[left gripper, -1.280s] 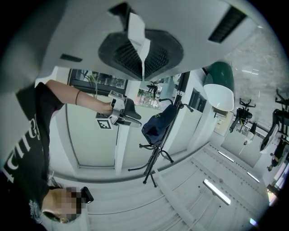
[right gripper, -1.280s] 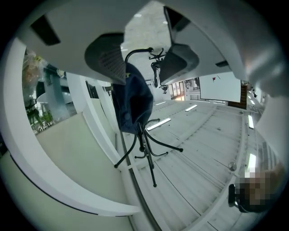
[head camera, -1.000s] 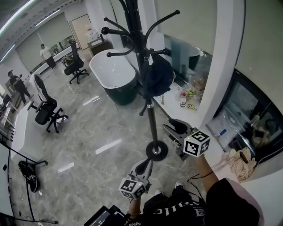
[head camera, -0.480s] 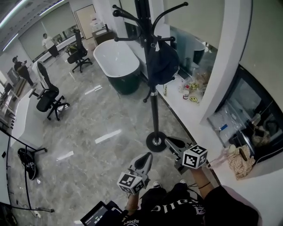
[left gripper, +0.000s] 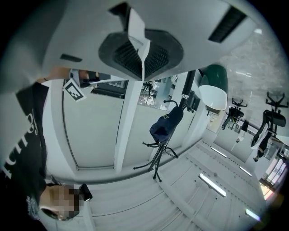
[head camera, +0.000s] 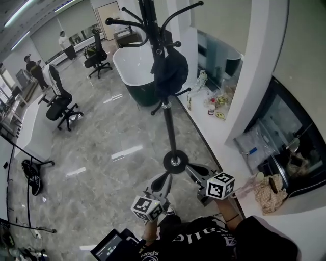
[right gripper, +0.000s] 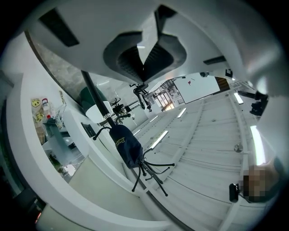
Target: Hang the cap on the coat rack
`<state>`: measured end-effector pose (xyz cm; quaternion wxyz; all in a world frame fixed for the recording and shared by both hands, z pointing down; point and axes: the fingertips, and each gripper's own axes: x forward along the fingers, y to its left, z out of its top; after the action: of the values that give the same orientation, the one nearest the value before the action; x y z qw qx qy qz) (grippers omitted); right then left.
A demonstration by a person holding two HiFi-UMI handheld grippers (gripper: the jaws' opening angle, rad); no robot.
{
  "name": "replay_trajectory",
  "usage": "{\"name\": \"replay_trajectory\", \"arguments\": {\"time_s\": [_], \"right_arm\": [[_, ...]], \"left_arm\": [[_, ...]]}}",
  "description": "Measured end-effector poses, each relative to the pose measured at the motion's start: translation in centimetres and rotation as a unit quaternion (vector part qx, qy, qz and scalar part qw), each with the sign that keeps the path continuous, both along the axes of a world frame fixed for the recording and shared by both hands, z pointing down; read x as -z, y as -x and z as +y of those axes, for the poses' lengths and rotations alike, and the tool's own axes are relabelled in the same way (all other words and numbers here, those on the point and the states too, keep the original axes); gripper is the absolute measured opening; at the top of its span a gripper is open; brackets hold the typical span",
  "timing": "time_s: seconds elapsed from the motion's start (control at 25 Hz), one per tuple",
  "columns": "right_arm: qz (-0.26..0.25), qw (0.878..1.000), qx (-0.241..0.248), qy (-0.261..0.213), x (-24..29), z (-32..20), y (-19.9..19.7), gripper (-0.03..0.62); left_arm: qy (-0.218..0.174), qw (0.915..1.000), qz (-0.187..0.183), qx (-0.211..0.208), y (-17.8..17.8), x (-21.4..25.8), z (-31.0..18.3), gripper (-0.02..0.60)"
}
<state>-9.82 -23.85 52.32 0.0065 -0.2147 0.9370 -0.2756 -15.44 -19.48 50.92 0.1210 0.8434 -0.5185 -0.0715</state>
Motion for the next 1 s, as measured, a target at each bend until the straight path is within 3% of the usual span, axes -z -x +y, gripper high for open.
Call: {"name": "replay_trajectory", "arguments": {"time_s": [0.28, 0.56, 0.76, 1.0], "right_arm": [[0.015, 0.999, 0.027, -0.013, -0.6, 1.1, -7.6, 0.017], [0.02, 0.999, 0.05, 0.004, -2.6, 3.7, -13.1, 0.017], [0.018, 0.997, 0.068, 0.018, -3.6, 5.8, -14.7, 0.017], [0.015, 0.996, 0.084, 0.012, -3.4, 7.7, -14.1, 0.017]], "left_arm": [[-0.001, 0.9998, 0.0, 0.021, -8.4, -0.5, 0.8, 0.005], [0.027, 0.9992, -0.003, 0.03, -14.9, -2.6, 3.5, 0.005], [0.033, 0.9984, -0.015, 0.043, -16.8, -2.7, 5.6, 0.005], [0.025, 0.9977, -0.025, 0.058, -16.3, -1.9, 7.3, 0.005]]}}
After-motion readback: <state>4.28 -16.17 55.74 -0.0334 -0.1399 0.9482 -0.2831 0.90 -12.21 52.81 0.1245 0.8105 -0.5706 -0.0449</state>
